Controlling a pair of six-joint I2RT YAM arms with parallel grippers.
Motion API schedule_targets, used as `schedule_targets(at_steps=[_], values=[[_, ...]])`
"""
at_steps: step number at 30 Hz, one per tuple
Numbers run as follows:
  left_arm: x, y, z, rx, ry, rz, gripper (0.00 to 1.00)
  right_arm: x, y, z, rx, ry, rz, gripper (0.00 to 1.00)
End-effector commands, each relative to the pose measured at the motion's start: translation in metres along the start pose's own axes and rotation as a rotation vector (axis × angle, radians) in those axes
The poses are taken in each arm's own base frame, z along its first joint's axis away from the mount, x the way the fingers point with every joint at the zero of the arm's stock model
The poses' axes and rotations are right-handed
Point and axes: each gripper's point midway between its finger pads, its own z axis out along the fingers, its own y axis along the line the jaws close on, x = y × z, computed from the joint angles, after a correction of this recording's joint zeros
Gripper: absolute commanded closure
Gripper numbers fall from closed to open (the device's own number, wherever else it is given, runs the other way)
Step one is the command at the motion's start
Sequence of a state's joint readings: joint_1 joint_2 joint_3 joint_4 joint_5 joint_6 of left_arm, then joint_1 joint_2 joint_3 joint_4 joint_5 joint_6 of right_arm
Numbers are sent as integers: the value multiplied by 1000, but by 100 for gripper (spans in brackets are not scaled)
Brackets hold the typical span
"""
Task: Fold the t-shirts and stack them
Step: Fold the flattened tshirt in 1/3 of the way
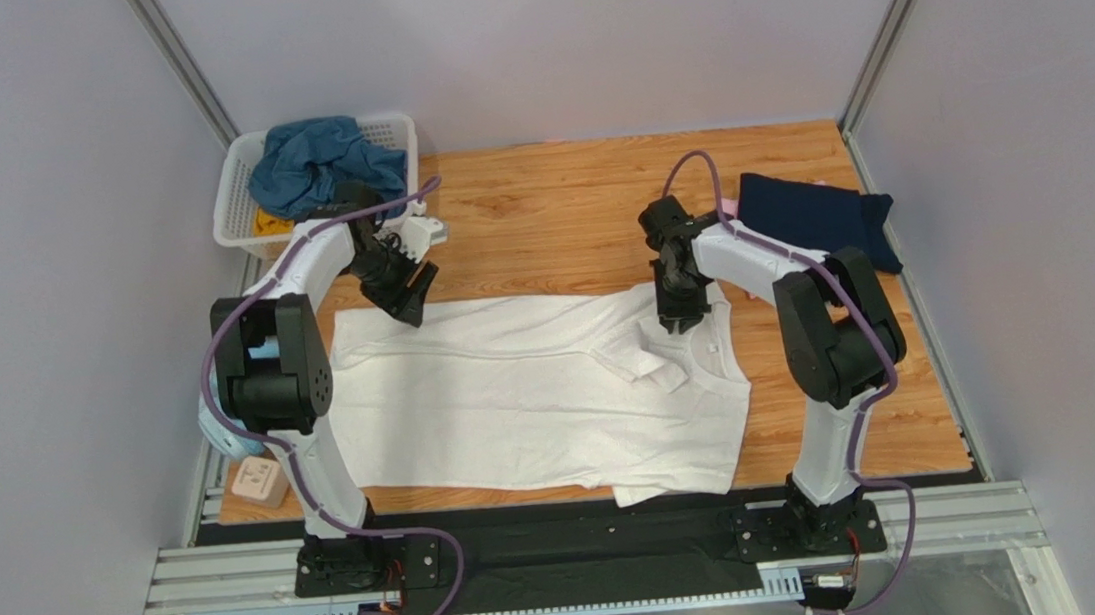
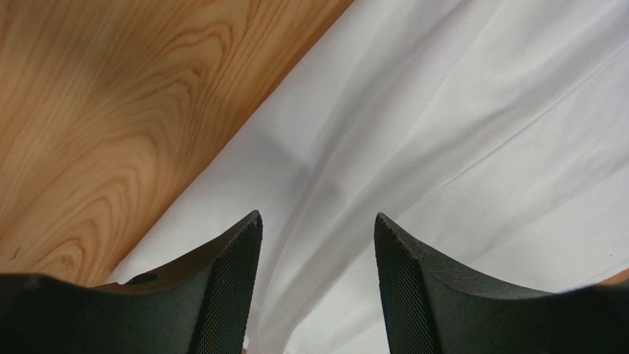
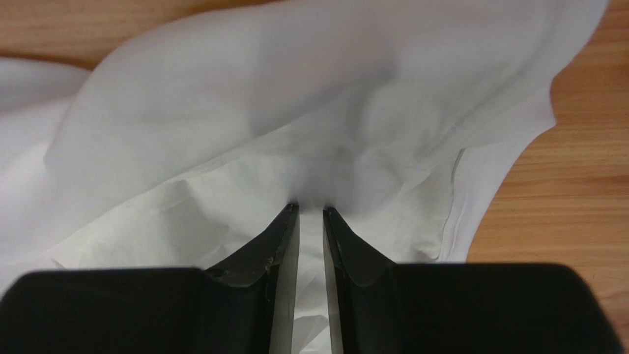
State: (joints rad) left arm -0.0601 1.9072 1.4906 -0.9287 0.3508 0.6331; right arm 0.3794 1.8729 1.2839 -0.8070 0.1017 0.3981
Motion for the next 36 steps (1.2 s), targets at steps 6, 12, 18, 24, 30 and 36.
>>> schedule_targets(at_steps=[6,12,18,24,30,36], values=[[14,7,8,-38,37,0,36,-55,-37,14,46,-72,169,78],[34,-11,-2,-35,54,11,36,-59,-48,39,60,-23,194,80],[81,-50,-6,-28,75,-5,36,-58,-44,43,36,-8,201,81],[79,-68,-28,-39,11,-13,36,-56,-41,37,10,-18,196,84],[24,-39,-53,-90,-80,-15,36,-58,-41,32,4,-31,199,84],[-24,-25,-38,-5,-97,-45,37,-62,-45,14,15,-71,206,72]])
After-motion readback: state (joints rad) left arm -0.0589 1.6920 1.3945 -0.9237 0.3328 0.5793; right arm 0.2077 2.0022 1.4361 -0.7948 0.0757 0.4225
